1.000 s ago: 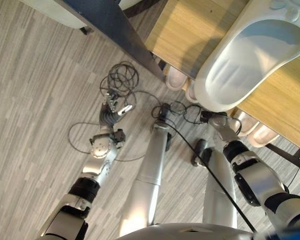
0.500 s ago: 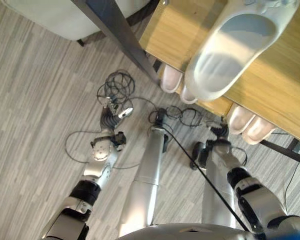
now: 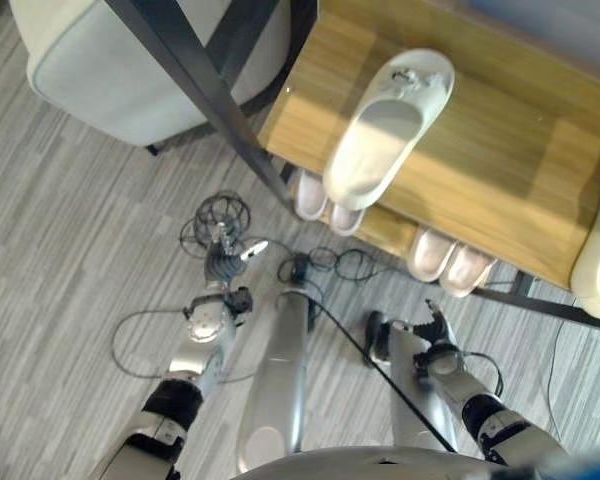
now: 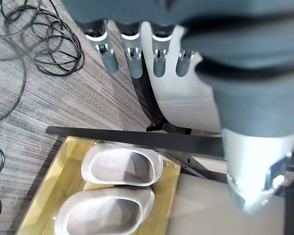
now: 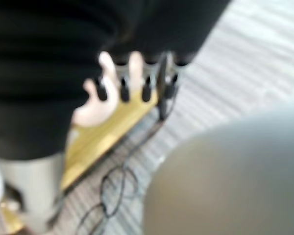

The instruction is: Arrange the slippers neatly on the shoe rack.

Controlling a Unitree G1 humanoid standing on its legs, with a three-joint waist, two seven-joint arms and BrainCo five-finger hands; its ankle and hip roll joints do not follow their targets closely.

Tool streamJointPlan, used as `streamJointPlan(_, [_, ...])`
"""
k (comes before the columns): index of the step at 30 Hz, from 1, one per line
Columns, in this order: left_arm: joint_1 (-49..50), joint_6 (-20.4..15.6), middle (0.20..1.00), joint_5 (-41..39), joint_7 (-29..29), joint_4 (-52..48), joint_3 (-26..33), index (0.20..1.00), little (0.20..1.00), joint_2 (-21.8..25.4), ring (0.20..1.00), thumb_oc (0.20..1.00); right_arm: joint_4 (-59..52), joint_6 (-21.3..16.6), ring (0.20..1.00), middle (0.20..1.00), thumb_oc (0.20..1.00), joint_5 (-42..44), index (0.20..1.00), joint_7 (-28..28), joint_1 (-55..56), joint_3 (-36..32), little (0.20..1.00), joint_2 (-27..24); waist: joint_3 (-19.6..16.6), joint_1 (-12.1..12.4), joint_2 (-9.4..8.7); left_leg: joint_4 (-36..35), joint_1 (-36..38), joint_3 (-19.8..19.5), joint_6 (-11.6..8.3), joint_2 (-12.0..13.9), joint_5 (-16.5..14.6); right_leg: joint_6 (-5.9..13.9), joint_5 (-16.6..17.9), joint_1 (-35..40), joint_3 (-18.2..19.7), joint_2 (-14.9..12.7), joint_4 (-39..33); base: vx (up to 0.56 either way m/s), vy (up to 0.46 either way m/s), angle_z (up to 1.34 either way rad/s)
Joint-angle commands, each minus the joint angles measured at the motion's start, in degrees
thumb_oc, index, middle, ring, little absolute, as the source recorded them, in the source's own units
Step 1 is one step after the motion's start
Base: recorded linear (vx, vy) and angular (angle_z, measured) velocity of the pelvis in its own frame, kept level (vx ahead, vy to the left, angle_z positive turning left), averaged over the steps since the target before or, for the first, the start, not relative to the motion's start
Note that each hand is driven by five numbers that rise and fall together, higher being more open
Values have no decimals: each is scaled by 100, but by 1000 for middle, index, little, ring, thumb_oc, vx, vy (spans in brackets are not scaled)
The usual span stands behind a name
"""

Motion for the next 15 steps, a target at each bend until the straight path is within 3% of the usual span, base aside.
streamJointPlan(1, [161, -21, 1000, 179, -153, 67, -216, 1000, 1000, -3, 1000, 1000, 65, 71, 1000, 1000, 1000, -270, 1000, 84, 603, -25, 1000, -134, -198, -6, 242, -681, 300, -11, -207, 294, 252, -133, 9, 505, -185, 205, -537, -14, -43, 7])
streamJointPlan(11, [552, 203, 1000, 158, -356, 347, -35, 1000, 1000, -2, 1000, 1000, -176, 63, 1000, 1000, 1000, -305, 1000, 255, 1177, -182, 1000, -210, -344, -91, 224, -1189, 1439, -47, -273, 495, 534, -201, 10, 1808, -328, 453, -1123, -17, -54, 0])
streamJointPlan(15, [590, 263, 1000, 122, -319, 394, 52, 1000, 1000, -40, 1000, 1000, -281, 77, 1000, 1000, 1000, -395, 1000, 289, 1271, -102, 1000, -278, -314, -61, 292, -1489, 1807, -78, -379, 666, 891, -271, 38, 2136, -389, 664, -1260, -86, -54, 1])
